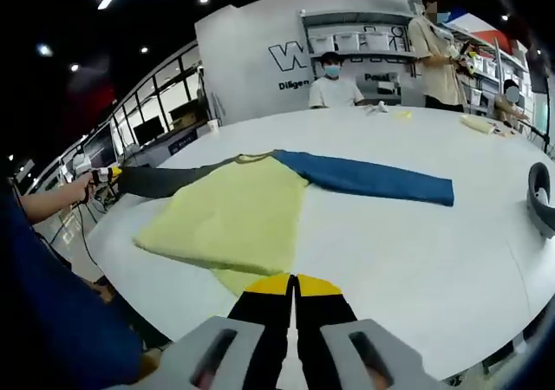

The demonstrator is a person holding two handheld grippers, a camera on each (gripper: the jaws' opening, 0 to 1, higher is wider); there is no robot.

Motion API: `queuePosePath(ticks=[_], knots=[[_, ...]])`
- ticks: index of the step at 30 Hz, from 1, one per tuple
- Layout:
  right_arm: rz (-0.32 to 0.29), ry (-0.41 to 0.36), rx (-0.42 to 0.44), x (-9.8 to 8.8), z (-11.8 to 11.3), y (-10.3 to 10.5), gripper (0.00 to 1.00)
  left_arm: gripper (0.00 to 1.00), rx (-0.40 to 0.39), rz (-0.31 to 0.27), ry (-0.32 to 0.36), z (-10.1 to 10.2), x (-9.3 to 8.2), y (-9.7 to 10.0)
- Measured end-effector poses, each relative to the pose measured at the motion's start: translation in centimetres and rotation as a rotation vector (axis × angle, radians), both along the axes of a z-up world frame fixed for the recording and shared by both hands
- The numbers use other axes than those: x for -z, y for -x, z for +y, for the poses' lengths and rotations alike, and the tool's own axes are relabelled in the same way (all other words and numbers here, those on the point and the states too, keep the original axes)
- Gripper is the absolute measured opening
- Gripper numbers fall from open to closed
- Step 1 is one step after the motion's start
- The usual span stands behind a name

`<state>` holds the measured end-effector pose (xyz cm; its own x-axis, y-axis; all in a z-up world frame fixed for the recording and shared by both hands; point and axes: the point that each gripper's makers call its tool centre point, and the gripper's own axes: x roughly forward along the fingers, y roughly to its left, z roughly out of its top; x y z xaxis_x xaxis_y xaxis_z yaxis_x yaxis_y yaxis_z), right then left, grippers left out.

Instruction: Fold the garment on the visible template until the final outline fits inside the template.

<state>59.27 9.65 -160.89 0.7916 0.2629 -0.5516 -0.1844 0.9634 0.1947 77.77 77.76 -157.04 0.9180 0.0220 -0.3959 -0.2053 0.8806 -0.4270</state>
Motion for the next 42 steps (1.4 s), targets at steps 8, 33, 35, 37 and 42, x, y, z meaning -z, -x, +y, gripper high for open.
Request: queuePosePath(ticks=[8,33,35,37,42], knots=[[0.017,0.006,0.022,-0.1,1.0,0.2,0.00,0.03,0.040,0.083,-0.032,1.3,2.6,-0.4],[0.006,-0.005,-0.066,1.3,3.0,-0.5,0.00,0.25,0.225,0.052,-0.190,-5.3,4.3,6.4],[0.003,-0.008,-0.071,1.3,2.9,-0.7,0.00,0.25,0.233,0.048,-0.196,-6.1,4.1,6.9],[-0.005,-0.015,-0.079,1.5,2.6,-1.0,0.00,0.27,0.248,0.039,-0.210,-7.6,3.5,8.0],[-0.020,-0.027,-0.090,1.5,3.0,-1.1,0.00,0.31,0.269,0.027,-0.222,-9.7,2.7,9.8]])
